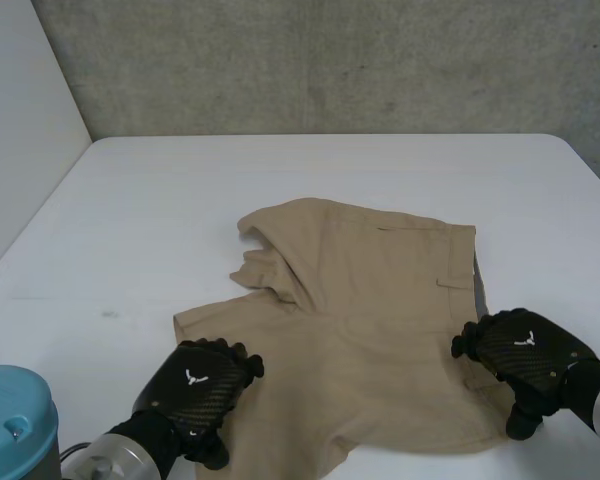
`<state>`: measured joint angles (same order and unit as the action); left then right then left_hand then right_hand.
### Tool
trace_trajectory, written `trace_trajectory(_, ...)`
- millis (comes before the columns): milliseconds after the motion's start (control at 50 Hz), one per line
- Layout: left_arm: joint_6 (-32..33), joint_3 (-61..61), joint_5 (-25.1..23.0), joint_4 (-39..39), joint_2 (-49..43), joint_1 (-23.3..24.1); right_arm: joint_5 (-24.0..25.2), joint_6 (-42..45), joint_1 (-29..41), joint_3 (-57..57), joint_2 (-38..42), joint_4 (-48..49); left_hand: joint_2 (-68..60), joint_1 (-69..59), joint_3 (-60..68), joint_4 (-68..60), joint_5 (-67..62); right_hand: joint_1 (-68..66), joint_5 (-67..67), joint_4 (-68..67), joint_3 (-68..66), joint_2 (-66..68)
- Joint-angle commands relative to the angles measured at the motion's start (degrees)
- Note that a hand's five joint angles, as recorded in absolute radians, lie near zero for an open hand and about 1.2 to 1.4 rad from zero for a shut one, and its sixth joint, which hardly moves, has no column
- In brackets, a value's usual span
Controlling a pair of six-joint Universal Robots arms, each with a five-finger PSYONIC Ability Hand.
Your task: Fold the shorts.
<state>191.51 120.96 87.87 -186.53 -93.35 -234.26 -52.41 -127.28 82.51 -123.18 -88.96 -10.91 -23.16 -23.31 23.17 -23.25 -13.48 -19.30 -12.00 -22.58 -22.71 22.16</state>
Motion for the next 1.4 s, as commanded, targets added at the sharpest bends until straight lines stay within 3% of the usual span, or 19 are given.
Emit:
trace_trajectory(20, 0.0, -0.6, 1.3, -0.5, 0.4, -0.1, 0.8, 3.3, -1.0, -2.5, 0.3, 1.0, -3.9, -3.7, 3.9, -3.8, -3.6, -12.5, -9.8, -9.2, -9.1, 9.6)
trace_trajectory(400, 0.0, -0.6, 1.6, -0.6, 0.7, -0.2, 0.7, 3.4, -0.4, -3.6, 4.7, 4.7, -3.7, -3.6, 3.7, -3.6, -3.4, -14.2, -11.5, -10.9, -10.7, 11.3)
trace_trajectory(480, 0.0, -0.6, 1.6, -0.6, 0.8, -0.2, 0.6, 3.3, -0.3, -3.8, 4.8, 6.5, -3.7, -3.6, 3.7, -3.6, -3.4, -26.9, -24.2, -23.6, -23.5, 24.1)
trace_trajectory(580, 0.0, -0.6, 1.6, -0.5, 0.8, -0.2, 0.5, 2.2, -0.3, -2.9, 5.0, 9.1, -3.7, -3.6, 3.7, -3.6, -3.4, -60.6, -57.9, -57.4, -57.2, 57.8)
trace_trajectory(680, 0.0, -0.5, 1.8, -0.4, 0.9, -0.1, 0.3, -1.5, 0.1, -0.9, 4.6, 10.1, -4.5, -4.4, 4.5, -4.5, -4.2, -60.7, -58.0, -57.4, -57.3, 57.8)
trace_trajectory(780, 0.0, -0.1, 1.8, -0.2, 1.3, 0.2, -0.6, -9.0, 4.0, 3.1, 4.1, 10.2, -16.4, -16.3, 16.4, -16.4, -16.1, -60.7, -58.0, -57.4, -57.3, 57.8)
trace_trajectory(860, 0.0, -0.1, 1.6, 0.4, 1.4, 1.0, -4.0, -14.2, 7.8, 6.5, 4.5, 10.2, -18.2, -18.0, 18.2, -18.1, -17.9, -60.7, -58.0, -57.4, -57.3, 57.8)
trace_trajectory(1040, -0.1, -1.0, 1.8, 4.2, 0.6, 3.2, -16.9, -21.9, 19.1, 14.4, 9.1, 10.2, -17.7, -17.5, 17.7, -17.6, -17.4, -60.7, -58.0, -57.4, -57.3, 57.8)
trace_trajectory(1220, -0.8, -2.8, 2.0, 7.7, -0.8, 3.5, -21.1, -27.0, 23.0, 18.4, 12.3, 10.5, -12.5, -12.3, 12.5, -12.4, -12.2, -60.7, -58.0, -57.4, -57.3, 57.8)
trace_trajectory(1260, -1.0, -3.4, 2.0, 8.4, -1.2, 3.6, -21.8, -27.5, 23.0, 18.8, 12.3, 10.9, -3.1, -2.9, 3.1, -3.0, -2.7, -60.7, -58.0, -57.4, -57.3, 57.8)
trace_trajectory(1400, -4.3, -5.1, 2.0, 9.3, -2.9, 4.1, -26.8, -30.9, 23.0, 19.5, 12.4, 13.4, 7.6, 7.7, -7.6, 7.7, 7.9, -60.7, -58.0, -57.4, -57.3, 57.8)
